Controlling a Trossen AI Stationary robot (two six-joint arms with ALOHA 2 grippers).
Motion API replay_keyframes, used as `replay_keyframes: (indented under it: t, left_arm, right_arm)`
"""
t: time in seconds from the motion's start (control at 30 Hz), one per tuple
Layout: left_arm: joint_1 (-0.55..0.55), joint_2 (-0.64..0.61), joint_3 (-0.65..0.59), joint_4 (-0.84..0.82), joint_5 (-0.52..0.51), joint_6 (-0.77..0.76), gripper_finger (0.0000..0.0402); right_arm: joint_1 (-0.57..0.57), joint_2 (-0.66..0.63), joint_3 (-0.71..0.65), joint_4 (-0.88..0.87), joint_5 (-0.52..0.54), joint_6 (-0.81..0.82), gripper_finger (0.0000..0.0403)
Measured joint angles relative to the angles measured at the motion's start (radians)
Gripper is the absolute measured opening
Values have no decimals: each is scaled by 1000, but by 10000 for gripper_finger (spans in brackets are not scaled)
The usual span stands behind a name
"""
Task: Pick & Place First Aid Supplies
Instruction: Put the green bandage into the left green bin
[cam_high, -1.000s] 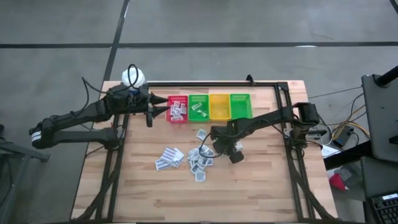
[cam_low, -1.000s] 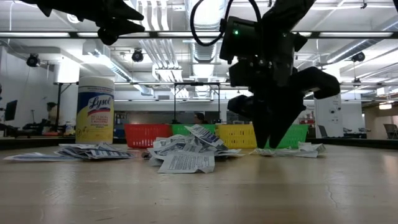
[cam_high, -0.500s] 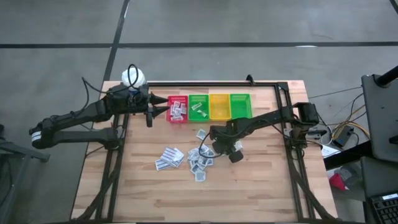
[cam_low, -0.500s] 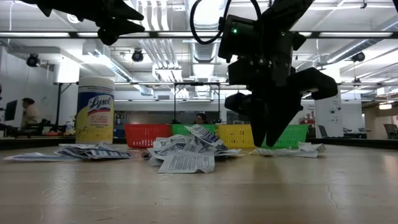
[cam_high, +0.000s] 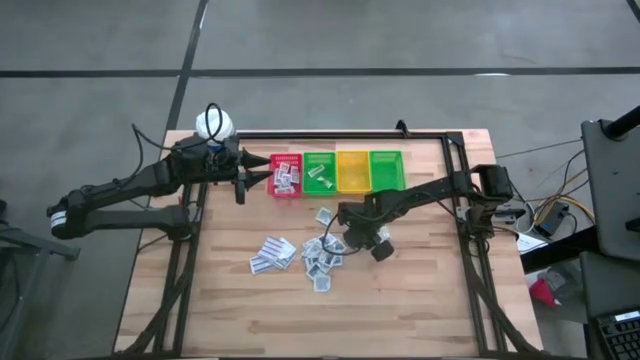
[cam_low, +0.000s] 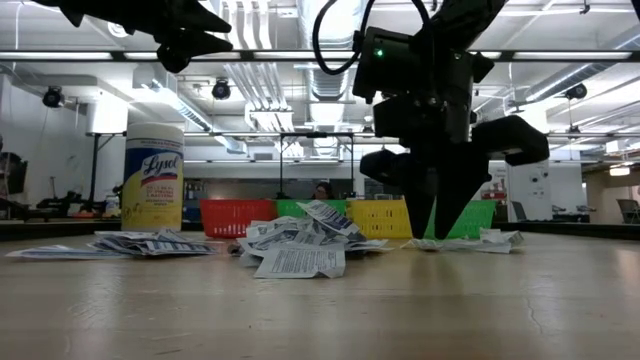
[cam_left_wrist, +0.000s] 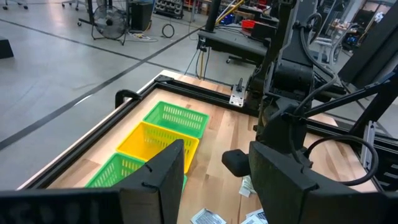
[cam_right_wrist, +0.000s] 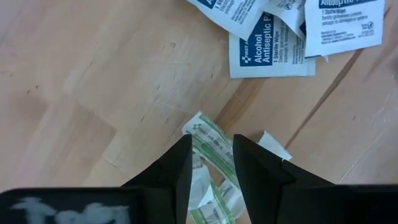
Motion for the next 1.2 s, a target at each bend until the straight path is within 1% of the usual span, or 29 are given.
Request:
replay_keyframes:
  t: [0.53, 0.8, 1.0, 1.2]
  left_arm:
    - [0, 0, 0, 0, -1, -4, 174]
    - [0, 0, 0, 0, -3, -6, 174]
    - [0, 0, 0, 1, -4, -10, 175]
    - [0, 6, 0, 3, -4, -18, 175]
  right_arm:
    - [0, 0, -19, 1, 0, -98, 118]
    - [0, 0, -19, 7, 0, -101, 118]
    - [3, 81, 14, 0, -4, -102, 116]
    - [4, 148, 88, -39, -8, -100, 100]
